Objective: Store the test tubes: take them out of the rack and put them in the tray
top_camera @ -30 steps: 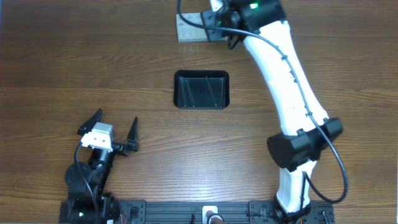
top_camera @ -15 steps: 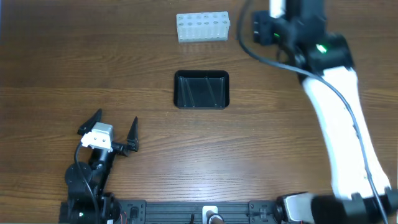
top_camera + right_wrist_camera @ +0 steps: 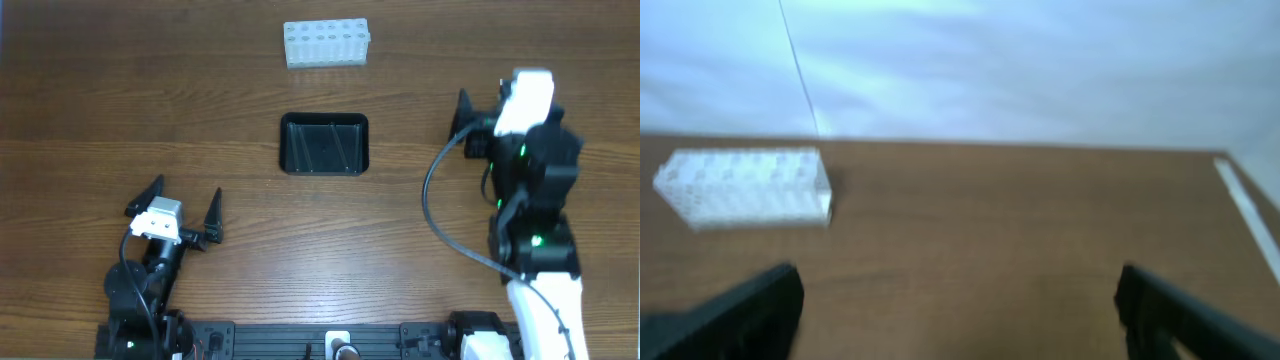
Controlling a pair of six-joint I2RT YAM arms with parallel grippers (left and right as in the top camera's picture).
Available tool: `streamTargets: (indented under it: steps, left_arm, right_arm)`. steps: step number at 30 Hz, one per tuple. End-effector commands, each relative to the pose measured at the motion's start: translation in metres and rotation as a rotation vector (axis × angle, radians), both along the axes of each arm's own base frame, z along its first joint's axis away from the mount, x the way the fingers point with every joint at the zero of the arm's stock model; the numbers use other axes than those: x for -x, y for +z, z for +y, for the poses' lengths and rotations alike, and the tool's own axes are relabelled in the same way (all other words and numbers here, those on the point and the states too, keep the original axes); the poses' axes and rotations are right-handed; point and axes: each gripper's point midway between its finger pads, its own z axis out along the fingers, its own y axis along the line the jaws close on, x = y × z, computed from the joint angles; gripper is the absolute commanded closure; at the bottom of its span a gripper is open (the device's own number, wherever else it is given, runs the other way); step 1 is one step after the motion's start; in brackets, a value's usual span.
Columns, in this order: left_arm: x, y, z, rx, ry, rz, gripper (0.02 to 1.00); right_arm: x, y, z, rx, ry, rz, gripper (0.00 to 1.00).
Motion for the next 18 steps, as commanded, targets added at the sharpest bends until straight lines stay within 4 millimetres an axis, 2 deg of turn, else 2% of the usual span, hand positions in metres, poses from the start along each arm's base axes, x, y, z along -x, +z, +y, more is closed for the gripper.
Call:
streamTargets:
  steps: [1, 5, 11, 18]
  left_arm:
    - [0.001, -0.001, -0.002, -0.013, -0.013, -0.005, 0.018]
    - [0.001, -0.002, -0.002, -0.013, -0.013, -0.004, 0.018]
    - [0.001, -0.001, -0.002, -0.013, -0.013, -0.005, 0.018]
    - [0.001, -0.001, -0.002, -0.013, -0.013, -0.005, 0.018]
  right_arm:
    - [0.023, -0.026, -0.01, 0.011, -0.039, -0.061, 0.007]
    - [0.044, -0.048, -0.018, 0.001, -0.069, -0.123, 0.007]
    - [0.07, -0.077, -0.017, -0.003, -0.069, -0.191, 0.009]
    - [0.087, -0.102, -0.016, 0.001, -0.073, -0.244, 0.007]
